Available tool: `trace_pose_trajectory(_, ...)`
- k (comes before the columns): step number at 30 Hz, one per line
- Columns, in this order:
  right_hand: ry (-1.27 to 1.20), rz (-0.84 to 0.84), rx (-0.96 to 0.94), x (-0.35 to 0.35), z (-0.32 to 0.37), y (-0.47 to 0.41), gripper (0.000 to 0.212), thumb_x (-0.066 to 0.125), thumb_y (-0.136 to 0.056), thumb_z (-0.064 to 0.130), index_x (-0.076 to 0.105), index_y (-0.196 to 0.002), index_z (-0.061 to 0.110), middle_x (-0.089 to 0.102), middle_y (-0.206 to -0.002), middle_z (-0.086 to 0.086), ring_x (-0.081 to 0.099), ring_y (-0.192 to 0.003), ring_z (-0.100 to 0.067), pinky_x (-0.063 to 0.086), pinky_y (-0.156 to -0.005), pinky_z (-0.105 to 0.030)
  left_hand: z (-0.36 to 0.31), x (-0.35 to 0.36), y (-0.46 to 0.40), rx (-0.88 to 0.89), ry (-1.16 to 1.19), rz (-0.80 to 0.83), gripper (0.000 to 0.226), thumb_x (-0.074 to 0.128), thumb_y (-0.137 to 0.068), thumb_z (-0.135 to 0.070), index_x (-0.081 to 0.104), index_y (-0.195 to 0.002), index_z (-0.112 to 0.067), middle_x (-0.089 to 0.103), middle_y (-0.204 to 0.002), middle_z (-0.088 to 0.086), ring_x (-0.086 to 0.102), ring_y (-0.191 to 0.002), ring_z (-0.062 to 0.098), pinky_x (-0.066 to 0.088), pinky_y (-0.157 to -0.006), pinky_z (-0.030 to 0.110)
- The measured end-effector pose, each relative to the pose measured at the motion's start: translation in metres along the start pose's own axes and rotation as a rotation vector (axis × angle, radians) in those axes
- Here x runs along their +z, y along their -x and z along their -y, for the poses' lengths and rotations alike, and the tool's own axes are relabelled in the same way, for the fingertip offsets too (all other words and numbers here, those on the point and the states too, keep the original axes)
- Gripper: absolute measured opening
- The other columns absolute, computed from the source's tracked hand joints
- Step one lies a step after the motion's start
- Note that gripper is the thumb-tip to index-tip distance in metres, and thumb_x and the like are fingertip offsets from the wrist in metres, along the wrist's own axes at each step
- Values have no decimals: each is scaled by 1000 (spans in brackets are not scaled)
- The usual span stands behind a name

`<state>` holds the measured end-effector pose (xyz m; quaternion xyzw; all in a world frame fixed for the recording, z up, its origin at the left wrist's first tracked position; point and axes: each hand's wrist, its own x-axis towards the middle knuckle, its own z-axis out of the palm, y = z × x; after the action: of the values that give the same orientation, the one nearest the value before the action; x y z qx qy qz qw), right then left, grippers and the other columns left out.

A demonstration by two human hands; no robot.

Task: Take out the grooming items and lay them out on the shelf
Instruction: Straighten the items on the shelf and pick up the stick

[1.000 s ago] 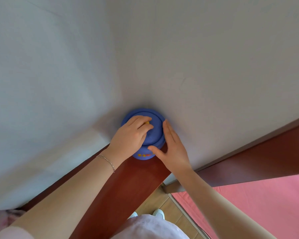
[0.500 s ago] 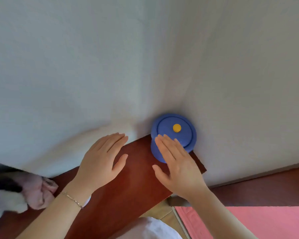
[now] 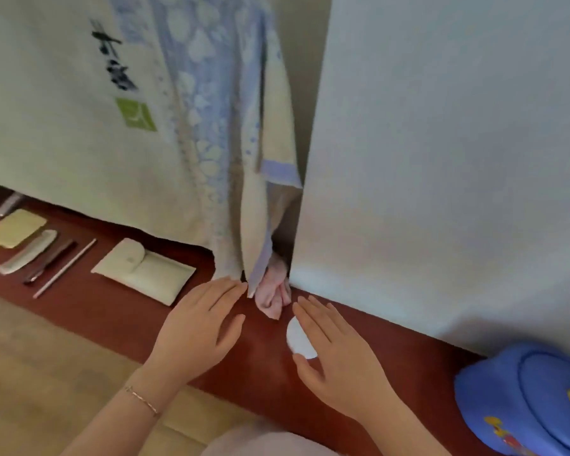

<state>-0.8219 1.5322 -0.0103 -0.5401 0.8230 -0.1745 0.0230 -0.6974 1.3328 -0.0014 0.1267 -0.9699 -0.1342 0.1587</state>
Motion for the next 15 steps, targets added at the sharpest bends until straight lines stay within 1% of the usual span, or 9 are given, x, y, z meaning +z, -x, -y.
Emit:
trace_pose_trajectory(3,-7,58,-135,11,22,-12,62,50,-82,42,44,-138,16,46,-141,2,42,-131,-13,27,-111,-28,8,-14,46,-157,-36,-39,41,45,-89,-33,64,-117,-9,63,-116,3,55,-111,17,39,-97,25)
trace_pose_trajectory(6,-11,89,-232,18,43,-20,61,50,-80,43,47,-135,18,50,-139,4,43,-129,-12,29,-105,-26,8,-26,89,-269,-89,-70,46,36,-94,-37,64,-116,-9,64,-114,2,54,-112,15,38,-97,25)
trace_pose_trajectory(9,-37,118,-304,29,59,-25,60,46,-82,45,47,-135,18,51,-138,3,44,-128,-13,40,-101,-29,5,-34,128,-384,-111,-98,48,33,-95,-39,64,-116,-9,64,-114,2,52,-113,14,36,-100,23)
trace_pose_trajectory(10,-42,133,-309,33,63,-27,60,44,-83,46,46,-136,17,50,-139,2,44,-129,-14,41,-101,-30,5,-37,139,-418,-122,-106,48,33,-95,-40,64,-115,-10,64,-114,1,51,-113,13,34,-101,23)
trace_pose_trajectory(11,-48,148,-309,38,67,-29,61,41,-87,49,44,-138,17,48,-141,2,41,-131,-14,37,-103,-31,5,-40,150,-451,-137,-113,49,32,-95,-41,64,-115,-10,64,-114,1,51,-113,13,34,-102,22)
trace_pose_trajectory(13,-41,174,-325,47,75,-35,66,27,-92,58,39,-141,16,42,-145,1,33,-136,-14,22,-108,-32,9,-48,170,-516,-174,-120,50,30,-95,-42,64,-115,-11,65,-112,2,52,-111,14,35,-100,24)
trace_pose_trajectory(14,-27,182,-348,51,79,-39,70,20,-91,61,37,-142,17,40,-146,1,30,-137,-13,17,-109,-31,12,-51,180,-555,-194,-123,51,28,-95,-43,63,-115,-11,65,-112,2,53,-110,16,36,-99,26)
trace_pose_trajectory(15,-15,194,-372,54,85,-44,72,17,-91,63,36,-142,17,39,-147,1,28,-137,-13,15,-109,-31,15,-55,189,-599,-213,-127,54,26,-95,-45,62,-117,-12,64,-113,2,55,-110,17,37,-98,27)
